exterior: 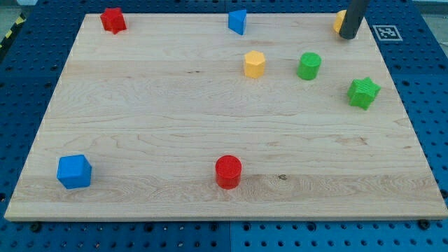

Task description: Place the green star right to the red circle

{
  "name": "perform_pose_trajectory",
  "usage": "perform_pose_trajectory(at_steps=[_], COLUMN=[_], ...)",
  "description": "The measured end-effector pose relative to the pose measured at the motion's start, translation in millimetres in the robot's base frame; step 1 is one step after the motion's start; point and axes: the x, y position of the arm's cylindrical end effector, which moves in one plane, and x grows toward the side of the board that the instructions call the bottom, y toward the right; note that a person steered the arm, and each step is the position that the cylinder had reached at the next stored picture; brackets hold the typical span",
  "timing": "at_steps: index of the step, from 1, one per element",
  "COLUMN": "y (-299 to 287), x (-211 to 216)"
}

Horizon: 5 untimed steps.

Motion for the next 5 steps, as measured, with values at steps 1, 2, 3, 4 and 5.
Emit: perform_pose_trajectory(at_steps=[1,2,3,4,5], y=[0.0,-16.5,-31.8,-36.3,-36.3], x=[-0.8,8.5,39.4,56.6,65.2])
